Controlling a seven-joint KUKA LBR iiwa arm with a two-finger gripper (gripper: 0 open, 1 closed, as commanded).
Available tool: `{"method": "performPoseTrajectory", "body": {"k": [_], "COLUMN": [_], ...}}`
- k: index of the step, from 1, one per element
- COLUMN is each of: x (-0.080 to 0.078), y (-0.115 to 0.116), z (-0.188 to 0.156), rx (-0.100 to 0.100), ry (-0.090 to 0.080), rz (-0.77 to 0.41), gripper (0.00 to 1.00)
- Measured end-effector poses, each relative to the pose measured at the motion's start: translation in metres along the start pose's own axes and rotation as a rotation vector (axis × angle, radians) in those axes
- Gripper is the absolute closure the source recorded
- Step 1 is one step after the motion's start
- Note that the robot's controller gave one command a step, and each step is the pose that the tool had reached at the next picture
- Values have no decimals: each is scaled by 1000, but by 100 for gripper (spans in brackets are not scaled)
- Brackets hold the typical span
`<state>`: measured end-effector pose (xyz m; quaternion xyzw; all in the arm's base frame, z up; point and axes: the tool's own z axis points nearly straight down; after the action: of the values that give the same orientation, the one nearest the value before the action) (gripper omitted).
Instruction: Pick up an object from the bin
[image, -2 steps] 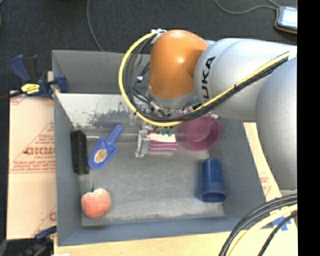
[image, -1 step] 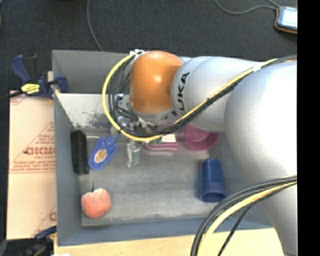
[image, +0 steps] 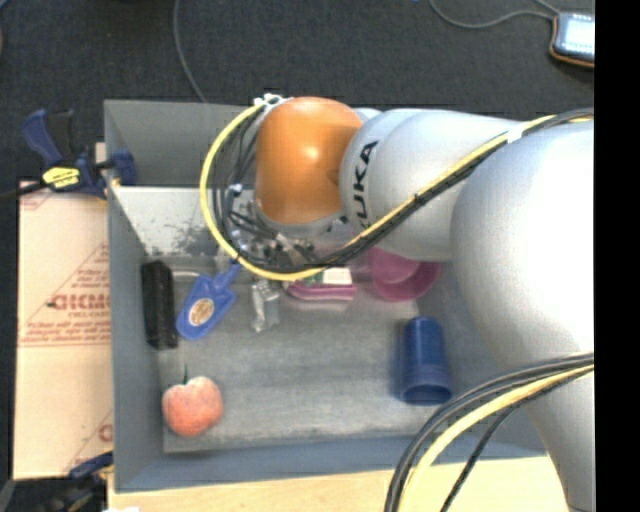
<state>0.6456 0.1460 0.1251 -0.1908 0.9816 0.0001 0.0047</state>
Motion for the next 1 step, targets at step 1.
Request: {"method": "performPoseTrajectory", "body": {"k": [1], "x": [-17], "y": [23], "z": [21], "rx": [-2], "ry": [-1], "rz": [-215], "gripper": [0]}}
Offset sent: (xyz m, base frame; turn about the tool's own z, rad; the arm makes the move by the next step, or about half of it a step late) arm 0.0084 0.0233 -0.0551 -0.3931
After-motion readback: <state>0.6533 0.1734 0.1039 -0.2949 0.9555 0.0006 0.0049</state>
